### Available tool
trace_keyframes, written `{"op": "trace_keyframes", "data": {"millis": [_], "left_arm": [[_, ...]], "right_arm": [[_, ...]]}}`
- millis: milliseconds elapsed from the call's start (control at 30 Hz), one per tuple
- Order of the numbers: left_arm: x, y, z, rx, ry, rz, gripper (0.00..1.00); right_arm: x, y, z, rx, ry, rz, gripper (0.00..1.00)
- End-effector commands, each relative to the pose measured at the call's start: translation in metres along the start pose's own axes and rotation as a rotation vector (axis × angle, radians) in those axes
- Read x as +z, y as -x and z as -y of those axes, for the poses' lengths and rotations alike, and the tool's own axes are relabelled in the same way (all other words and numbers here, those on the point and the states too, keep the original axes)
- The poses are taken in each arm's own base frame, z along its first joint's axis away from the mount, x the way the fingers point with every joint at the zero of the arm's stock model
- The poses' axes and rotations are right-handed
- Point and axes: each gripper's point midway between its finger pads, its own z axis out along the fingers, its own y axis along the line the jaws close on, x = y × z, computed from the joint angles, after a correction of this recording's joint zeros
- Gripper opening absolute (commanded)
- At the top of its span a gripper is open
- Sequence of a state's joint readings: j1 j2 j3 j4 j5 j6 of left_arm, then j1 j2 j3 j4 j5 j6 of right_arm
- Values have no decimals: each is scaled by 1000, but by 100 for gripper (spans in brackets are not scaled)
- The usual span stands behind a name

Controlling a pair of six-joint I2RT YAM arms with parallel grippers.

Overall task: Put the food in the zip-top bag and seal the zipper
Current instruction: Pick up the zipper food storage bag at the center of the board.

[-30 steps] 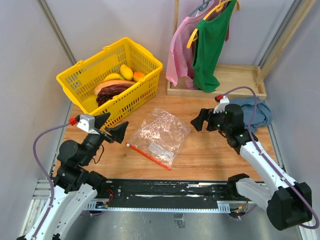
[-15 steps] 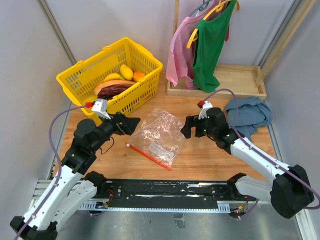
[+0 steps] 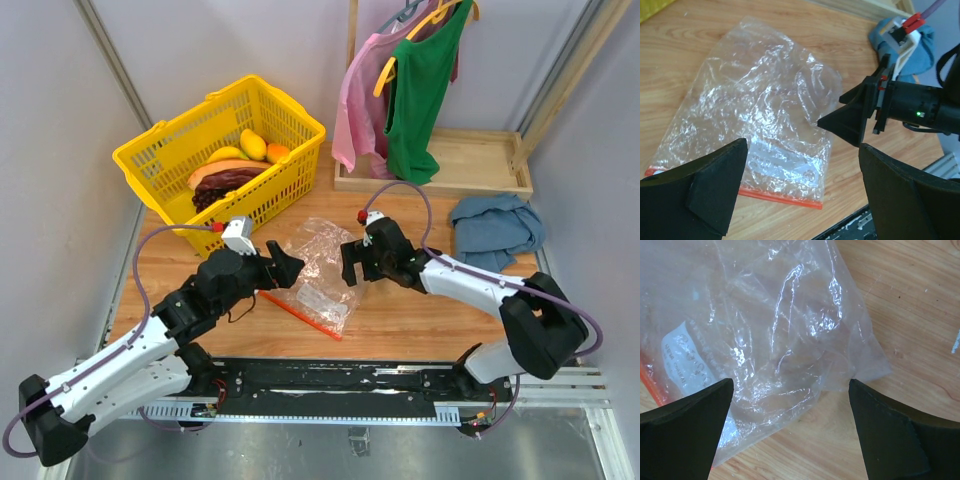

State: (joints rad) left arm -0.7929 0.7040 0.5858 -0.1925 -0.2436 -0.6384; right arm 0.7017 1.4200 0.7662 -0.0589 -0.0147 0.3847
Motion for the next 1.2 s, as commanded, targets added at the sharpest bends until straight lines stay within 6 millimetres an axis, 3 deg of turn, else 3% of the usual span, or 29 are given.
{"op": "trace_keyframes", "data": {"millis": [0,100,233,400,433,633,900,1100,1133,1167], "left_arm": [[5,-12,-26,-39,126,25,95],[8,-24,-36,-47,166,7,94],[10,-36,-43,-75,175,-6,94],[10,-44,-49,-111,196,-21,94],[10,-45,-50,-116,205,-24,94],[6,-51,-55,-181,223,-23,94],[9,-60,-59,-244,242,-37,95],[20,-66,-53,-303,219,-36,95],[22,-66,-52,-305,217,-38,95],[24,-67,-51,-305,217,-43,95]], "right_arm": [[8,-3,-5,6,-35,-29,98],[16,-8,-2,4,-71,-56,94],[24,-14,4,11,-112,-88,78],[26,-20,9,18,-144,-121,43],[24,-17,10,25,-145,-112,32],[12,-9,19,145,-125,-55,2],[-3,-7,38,408,-37,38,1],[-3,-23,54,492,-101,-25,1],[-2,-28,57,489,-127,-55,4],[-2,-31,61,483,-154,-81,15]]}}
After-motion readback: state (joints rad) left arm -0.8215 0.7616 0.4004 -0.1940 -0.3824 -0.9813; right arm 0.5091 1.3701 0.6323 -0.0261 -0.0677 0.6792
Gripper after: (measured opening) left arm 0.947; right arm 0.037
